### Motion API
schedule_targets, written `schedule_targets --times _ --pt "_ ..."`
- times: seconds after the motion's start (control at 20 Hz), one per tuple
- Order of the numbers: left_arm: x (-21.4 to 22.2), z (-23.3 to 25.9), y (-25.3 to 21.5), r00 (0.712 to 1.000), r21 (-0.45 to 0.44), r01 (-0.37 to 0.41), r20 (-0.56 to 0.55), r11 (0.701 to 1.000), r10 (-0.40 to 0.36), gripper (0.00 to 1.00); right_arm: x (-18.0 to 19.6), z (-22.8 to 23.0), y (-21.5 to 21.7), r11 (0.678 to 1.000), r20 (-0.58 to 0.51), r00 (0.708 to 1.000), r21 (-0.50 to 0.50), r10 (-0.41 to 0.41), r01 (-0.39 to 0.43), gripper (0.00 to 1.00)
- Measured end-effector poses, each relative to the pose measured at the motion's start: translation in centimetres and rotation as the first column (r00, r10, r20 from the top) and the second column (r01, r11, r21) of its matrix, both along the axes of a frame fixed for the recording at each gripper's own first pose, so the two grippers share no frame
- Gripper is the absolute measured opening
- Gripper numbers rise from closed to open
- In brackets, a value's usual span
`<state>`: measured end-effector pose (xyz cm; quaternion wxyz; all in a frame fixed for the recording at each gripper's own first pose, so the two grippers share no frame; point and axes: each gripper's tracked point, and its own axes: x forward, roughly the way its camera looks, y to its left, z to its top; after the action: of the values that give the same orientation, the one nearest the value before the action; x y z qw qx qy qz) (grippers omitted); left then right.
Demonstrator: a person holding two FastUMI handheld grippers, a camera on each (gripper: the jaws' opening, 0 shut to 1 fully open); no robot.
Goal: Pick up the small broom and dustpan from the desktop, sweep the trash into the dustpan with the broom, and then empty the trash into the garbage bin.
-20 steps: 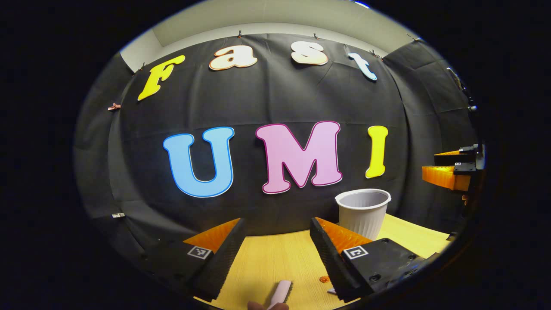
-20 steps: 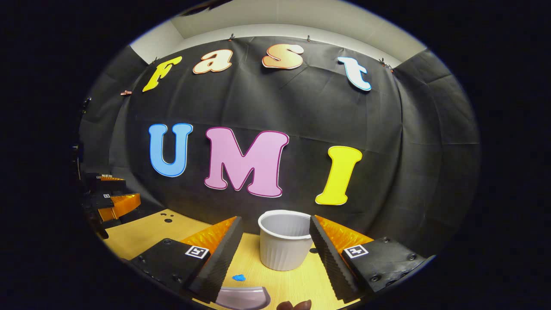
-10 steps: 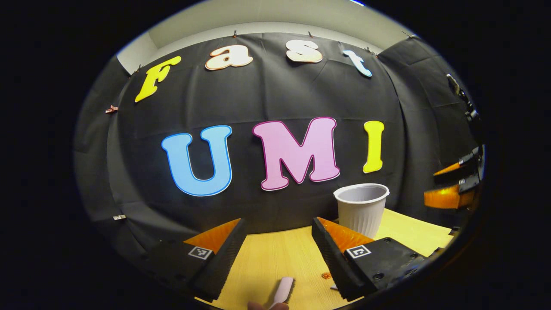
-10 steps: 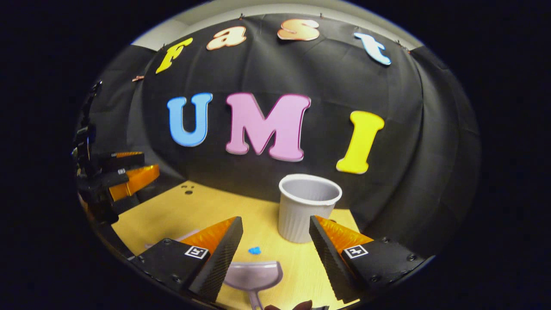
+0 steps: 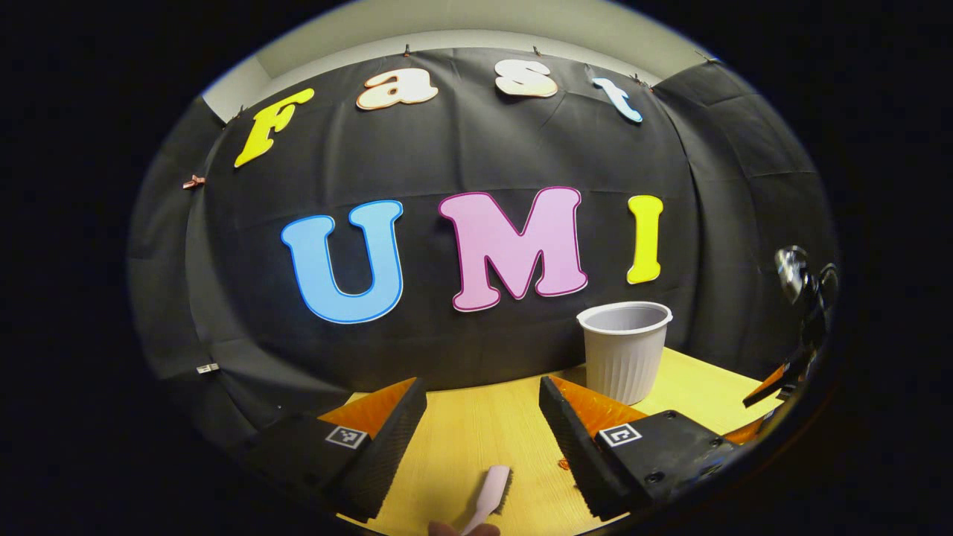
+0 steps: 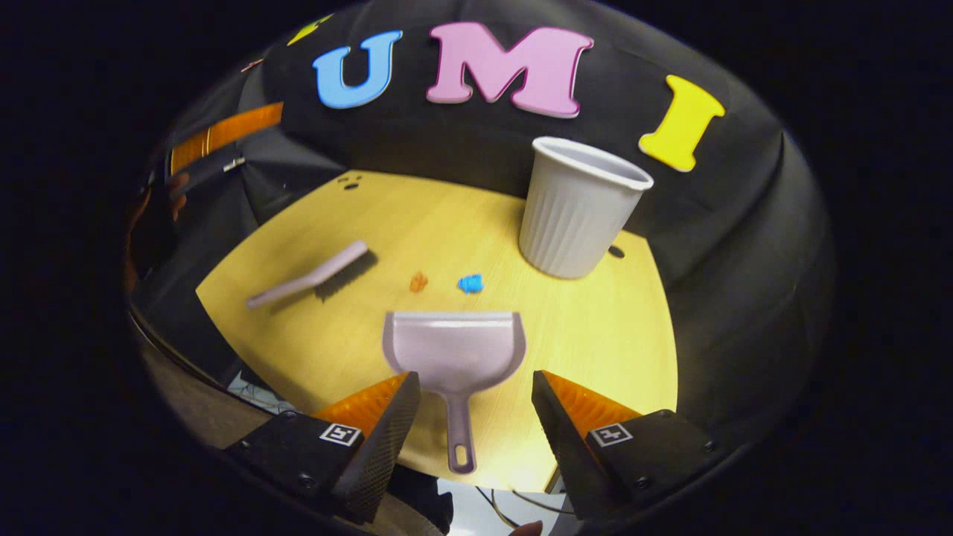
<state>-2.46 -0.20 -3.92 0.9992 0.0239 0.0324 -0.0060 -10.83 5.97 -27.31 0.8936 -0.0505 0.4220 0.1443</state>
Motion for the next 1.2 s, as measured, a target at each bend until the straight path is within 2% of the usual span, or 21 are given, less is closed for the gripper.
schedule_targets --times 0.2,0.45,0.75,0.9,0.95,1.0,1.05,1.1,1.2 --pt "-0.4 -0.3 0.6 1.0 0.011 -0.012 -0.005 1.0 0.012 0.97 -1.6 -5.0 0.5 1.0 -0.133 0.991 -0.003 0.011 -0.012 0.93" --pt "-0.9 -0.5 1.4 0.999 0.022 -0.028 -0.026 0.999 0.028 0.97 -1.7 -10.6 1.2 1.0 -0.251 0.968 -0.007 -0.001 -0.001 0.92" --pt "-1.1 -0.9 2.1 0.998 0.027 -0.05 -0.04 0.998 0.052 0.97 -0.4 -15.0 2.2 1.0 -0.348 0.938 -0.018 -0.013 0.007 0.89" --pt "-1.2 -1.1 2.4 0.997 0.035 -0.057 -0.044 0.998 0.058 0.97 0.3 -16.1 2.4 0.999 -0.36 0.933 -0.031 -0.019 0.008 0.84" --pt "-1.2 -1.2 2.5 0.997 0.032 -0.059 -0.047 0.998 0.061 0.97 0.5 -16.3 2.4 0.999 -0.366 0.93 -0.031 -0.019 0.008 0.82" --pt "-1.3 -1.3 2.7 0.997 0.028 -0.064 -0.051 0.998 0.066 0.97 0.8 -16.3 2.9 1.0 -0.363 0.931 -0.012 -0.022 0.019 0.67" --pt "-1.3 -1.4 2.9 0.996 0.026 -0.07 -0.054 0.997 0.072 0.97 1.0 -16.1 2.9 1.0 -0.346 0.938 -0.008 -0.024 0.023 0.6" --pt "-1.4 -1.8 3.0 0.995 0.026 -0.074 -0.058 0.997 0.076 0.97 1.3 -16.3 2.9 1.0 -0.337 0.941 -0.008 -0.016 0.014 0.43" --pt "-1.1 -3.0 3.4 0.993 0.024 -0.078 -0.088 0.997 0.08 0.97 1.5 -16.2 3.1 1.0 -0.317 0.948 -0.01 -0.014 0.011 0.37"
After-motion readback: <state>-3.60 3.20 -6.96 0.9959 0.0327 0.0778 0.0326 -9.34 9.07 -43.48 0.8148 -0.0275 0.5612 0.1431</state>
